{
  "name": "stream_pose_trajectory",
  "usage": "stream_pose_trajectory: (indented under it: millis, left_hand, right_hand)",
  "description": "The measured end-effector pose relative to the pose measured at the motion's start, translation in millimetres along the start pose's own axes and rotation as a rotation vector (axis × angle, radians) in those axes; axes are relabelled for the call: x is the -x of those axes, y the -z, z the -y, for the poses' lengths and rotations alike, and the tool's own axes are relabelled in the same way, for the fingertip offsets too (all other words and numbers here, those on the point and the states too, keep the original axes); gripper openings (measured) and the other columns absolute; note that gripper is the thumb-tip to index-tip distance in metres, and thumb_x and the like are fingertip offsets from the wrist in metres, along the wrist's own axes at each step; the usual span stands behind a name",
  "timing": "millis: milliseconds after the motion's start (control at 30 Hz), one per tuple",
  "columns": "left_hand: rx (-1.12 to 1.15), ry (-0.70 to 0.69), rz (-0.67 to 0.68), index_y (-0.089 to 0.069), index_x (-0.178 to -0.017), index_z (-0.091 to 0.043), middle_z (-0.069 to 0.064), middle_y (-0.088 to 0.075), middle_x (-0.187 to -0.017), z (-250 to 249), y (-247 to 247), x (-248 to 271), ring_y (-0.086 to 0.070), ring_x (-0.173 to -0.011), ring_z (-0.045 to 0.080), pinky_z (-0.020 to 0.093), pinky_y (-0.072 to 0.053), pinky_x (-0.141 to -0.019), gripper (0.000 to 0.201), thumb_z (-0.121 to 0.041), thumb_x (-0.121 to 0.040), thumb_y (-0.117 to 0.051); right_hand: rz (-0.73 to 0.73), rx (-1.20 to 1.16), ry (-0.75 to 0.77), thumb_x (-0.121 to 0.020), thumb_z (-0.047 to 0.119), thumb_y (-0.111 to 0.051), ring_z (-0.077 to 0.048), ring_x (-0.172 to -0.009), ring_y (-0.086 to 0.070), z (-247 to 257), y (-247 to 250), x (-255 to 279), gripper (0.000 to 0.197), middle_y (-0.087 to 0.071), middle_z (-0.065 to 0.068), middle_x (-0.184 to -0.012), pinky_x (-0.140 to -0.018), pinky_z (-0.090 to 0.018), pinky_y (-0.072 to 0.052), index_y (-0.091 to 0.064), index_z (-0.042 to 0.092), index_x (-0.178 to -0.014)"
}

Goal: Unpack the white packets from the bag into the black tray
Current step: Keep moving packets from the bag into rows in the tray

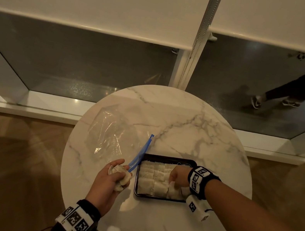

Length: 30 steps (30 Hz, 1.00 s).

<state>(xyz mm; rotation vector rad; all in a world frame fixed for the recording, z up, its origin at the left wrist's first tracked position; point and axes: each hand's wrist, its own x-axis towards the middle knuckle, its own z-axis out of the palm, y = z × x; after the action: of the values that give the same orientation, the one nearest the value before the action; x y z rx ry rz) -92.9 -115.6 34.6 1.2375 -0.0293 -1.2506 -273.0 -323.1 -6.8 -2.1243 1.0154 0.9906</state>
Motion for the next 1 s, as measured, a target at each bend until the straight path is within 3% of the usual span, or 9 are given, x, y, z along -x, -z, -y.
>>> stream_pose_trajectory:
  millis: [100, 167, 267, 500, 700, 900, 1000]
  left_hand:
    - [-0.002, -0.003, 0.004, -0.057, -0.122, -0.01, 0.019, -0.06, -0.113, -0.5, -1.2, 0.3, -0.058, -0.092, 0.029, 0.036, -0.049, -0.075, 0.037, 0.012, -0.094, -0.046]
    - [-0.01, -0.004, 0.001, -0.057, -0.121, -0.011, 0.019, -0.061, -0.113, -0.7, -0.8, 0.0, -0.058, -0.094, 0.03, 0.036, -0.049, -0.075, 0.037, 0.012, -0.094, -0.046]
    - [-0.013, 0.0, -0.008, -0.057, -0.122, -0.01, 0.018, -0.062, -0.112, 1.4, 0.1, -0.7, -0.058, -0.091, 0.03, 0.035, -0.049, -0.072, 0.038, 0.012, -0.094, -0.046]
    - [-0.01, 0.005, 0.011, -0.057, -0.12, -0.01, 0.018, -0.061, -0.11, 3.8, -4.5, -1.9, -0.058, -0.086, 0.027, 0.034, -0.049, -0.071, 0.037, 0.013, -0.094, -0.046]
    - [-0.014, 0.015, 0.024, -0.057, -0.121, -0.01, 0.019, -0.063, -0.113, 4.0, -8.8, -2.9, -0.06, -0.092, 0.029, 0.034, -0.053, -0.07, 0.035, 0.011, -0.094, -0.047]
    - [0.011, 0.013, 0.033, -0.053, -0.125, -0.004, 0.019, -0.062, -0.098, 6.7, -15.4, -4.7, -0.058, -0.071, 0.021, 0.033, -0.049, -0.063, 0.039, 0.014, -0.092, -0.045]
    - [0.038, 0.03, 0.047, -0.058, -0.12, -0.006, 0.019, -0.067, -0.103, 3.2, -22.1, -3.6, -0.063, -0.084, 0.027, 0.038, -0.051, -0.072, 0.037, 0.013, -0.092, -0.044]
  right_hand:
    - [-0.076, -0.064, 0.003, -0.085, 0.01, -0.066, -0.014, -0.09, -0.062, -5.6, 7.2, 2.7, 0.021, -0.071, 0.0, -0.105, -0.085, -0.029, -0.055, -0.074, 0.021, -0.102]
    - [-0.099, -0.072, -0.027, -0.082, 0.007, -0.065, -0.016, -0.091, -0.065, -13.1, 13.1, 5.2, 0.023, -0.07, 0.002, -0.097, -0.081, -0.03, -0.057, -0.074, 0.022, -0.097]
    - [-0.093, -0.001, -0.062, -0.081, 0.005, -0.063, -0.017, -0.09, -0.066, -24.8, 14.0, 7.8, 0.03, -0.071, 0.001, -0.102, -0.077, -0.027, -0.057, -0.075, 0.025, -0.1]
    - [-0.094, 0.105, -0.079, -0.077, 0.012, -0.073, -0.023, -0.102, -0.064, -31.0, -3.3, 6.5, 0.04, -0.062, -0.002, -0.123, -0.089, -0.031, -0.054, -0.07, 0.024, -0.115]
    - [-0.159, 0.163, -0.133, -0.085, 0.018, -0.068, -0.028, -0.102, -0.064, -29.7, -5.1, 6.1, 0.034, -0.06, -0.011, -0.122, -0.085, -0.031, -0.05, -0.065, 0.01, -0.118]
    - [-0.185, 0.214, -0.14, -0.082, 0.018, -0.068, -0.025, -0.087, -0.066, -24.8, 4.2, 19.0, 0.024, -0.065, -0.008, -0.101, -0.079, -0.034, -0.057, -0.065, 0.013, -0.105]
    - [-0.276, 0.141, -0.116, -0.083, 0.021, -0.063, -0.021, -0.09, -0.065, -17.8, 16.8, 31.6, 0.024, -0.066, -0.003, -0.104, -0.079, -0.033, -0.057, -0.066, 0.018, -0.106]
